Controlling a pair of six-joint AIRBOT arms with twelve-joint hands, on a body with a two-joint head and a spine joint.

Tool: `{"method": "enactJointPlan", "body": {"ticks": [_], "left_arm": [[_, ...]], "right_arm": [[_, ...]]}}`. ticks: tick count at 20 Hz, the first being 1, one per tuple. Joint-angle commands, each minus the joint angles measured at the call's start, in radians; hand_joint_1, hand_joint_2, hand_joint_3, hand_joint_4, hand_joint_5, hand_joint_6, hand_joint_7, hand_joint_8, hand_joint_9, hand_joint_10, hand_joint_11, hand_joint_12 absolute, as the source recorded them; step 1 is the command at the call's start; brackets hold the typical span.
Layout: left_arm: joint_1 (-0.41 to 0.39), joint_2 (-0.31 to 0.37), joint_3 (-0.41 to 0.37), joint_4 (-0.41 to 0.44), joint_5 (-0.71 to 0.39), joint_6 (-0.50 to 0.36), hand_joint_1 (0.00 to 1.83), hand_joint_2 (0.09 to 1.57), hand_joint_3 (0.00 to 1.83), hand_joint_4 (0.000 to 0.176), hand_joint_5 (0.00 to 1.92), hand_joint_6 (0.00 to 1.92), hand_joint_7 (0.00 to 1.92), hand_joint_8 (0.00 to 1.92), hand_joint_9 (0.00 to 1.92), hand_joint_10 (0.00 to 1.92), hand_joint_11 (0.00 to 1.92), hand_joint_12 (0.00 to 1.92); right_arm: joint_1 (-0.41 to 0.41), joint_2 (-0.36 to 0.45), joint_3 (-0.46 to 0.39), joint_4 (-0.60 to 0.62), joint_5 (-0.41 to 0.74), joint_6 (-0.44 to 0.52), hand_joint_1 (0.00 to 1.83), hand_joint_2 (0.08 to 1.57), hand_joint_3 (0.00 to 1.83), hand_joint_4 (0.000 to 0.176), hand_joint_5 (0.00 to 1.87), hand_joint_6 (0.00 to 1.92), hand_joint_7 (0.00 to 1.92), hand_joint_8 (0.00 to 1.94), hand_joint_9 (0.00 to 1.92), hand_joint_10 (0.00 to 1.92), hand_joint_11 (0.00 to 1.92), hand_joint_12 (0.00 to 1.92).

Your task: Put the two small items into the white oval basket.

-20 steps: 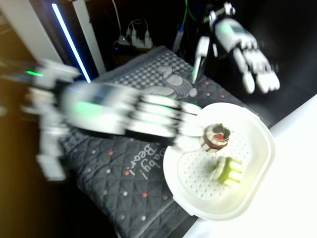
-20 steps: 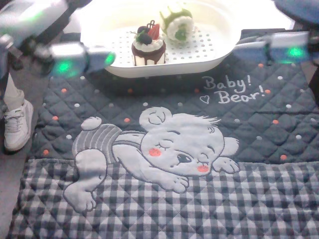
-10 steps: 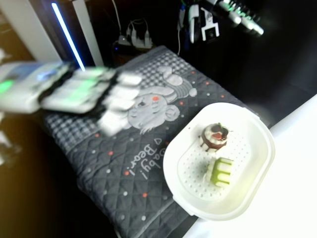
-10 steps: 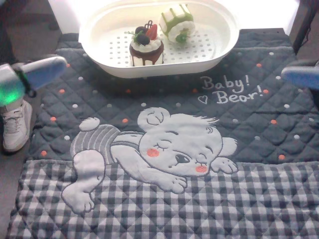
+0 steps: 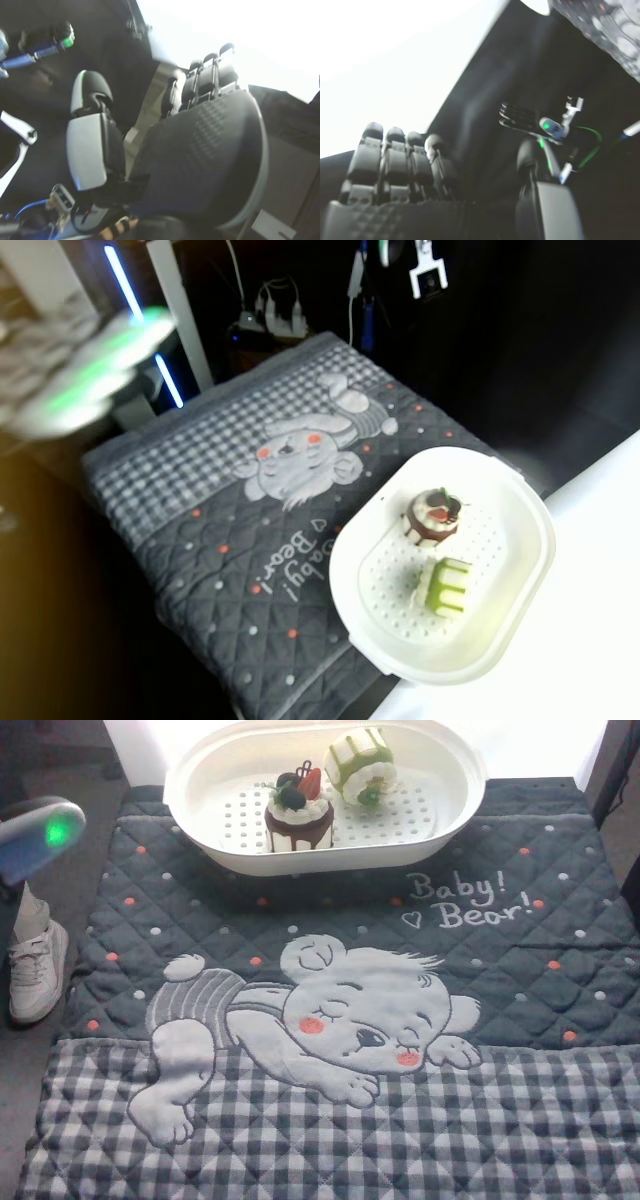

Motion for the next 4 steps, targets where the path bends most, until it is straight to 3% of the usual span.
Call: {"method": "enactJointPlan", "body": {"ticks": [1, 2, 3, 4], "left_arm": [[-0.004, 0.017, -0.003, -0.002, -0.134, 0.001, 0.46, 1.14, 0.00, 0.133, 0.00, 0.00, 0.00, 0.00, 0.00, 0.00, 0.00, 0.00], [-0.004, 0.020, -0.006, 0.005, -0.134, 0.004, 0.44, 1.15, 0.00, 0.164, 0.00, 0.00, 0.00, 0.00, 0.00, 0.00, 0.00, 0.00], [-0.010, 0.030, -0.015, 0.021, -0.134, 0.016, 0.40, 1.20, 0.02, 0.108, 0.00, 0.00, 0.00, 0.00, 0.00, 0.00, 0.00, 0.00], [-0.018, 0.043, -0.024, 0.039, -0.134, 0.023, 0.39, 1.22, 0.02, 0.070, 0.00, 0.00, 0.00, 0.00, 0.00, 0.00, 0.00, 0.00]], "right_arm": [[0.007, 0.009, 0.001, -0.010, 0.158, 0.006, 0.80, 1.01, 0.00, 0.046, 0.00, 0.00, 0.00, 0.00, 0.00, 0.00, 0.00, 0.00], [0.006, 0.009, 0.002, -0.012, 0.158, 0.006, 0.76, 1.03, 0.00, 0.044, 0.00, 0.00, 0.00, 0.00, 0.00, 0.00, 0.00, 0.00], [0.003, 0.011, -0.003, -0.020, 0.171, 0.006, 0.70, 1.03, 0.00, 0.074, 0.08, 0.03, 0.00, 0.00, 0.00, 0.00, 0.00, 0.00], [0.002, 0.012, -0.006, -0.034, 0.180, 0.006, 0.77, 1.03, 0.00, 0.052, 0.18, 0.07, 0.00, 0.00, 0.00, 0.00, 0.00, 0.00]]}}
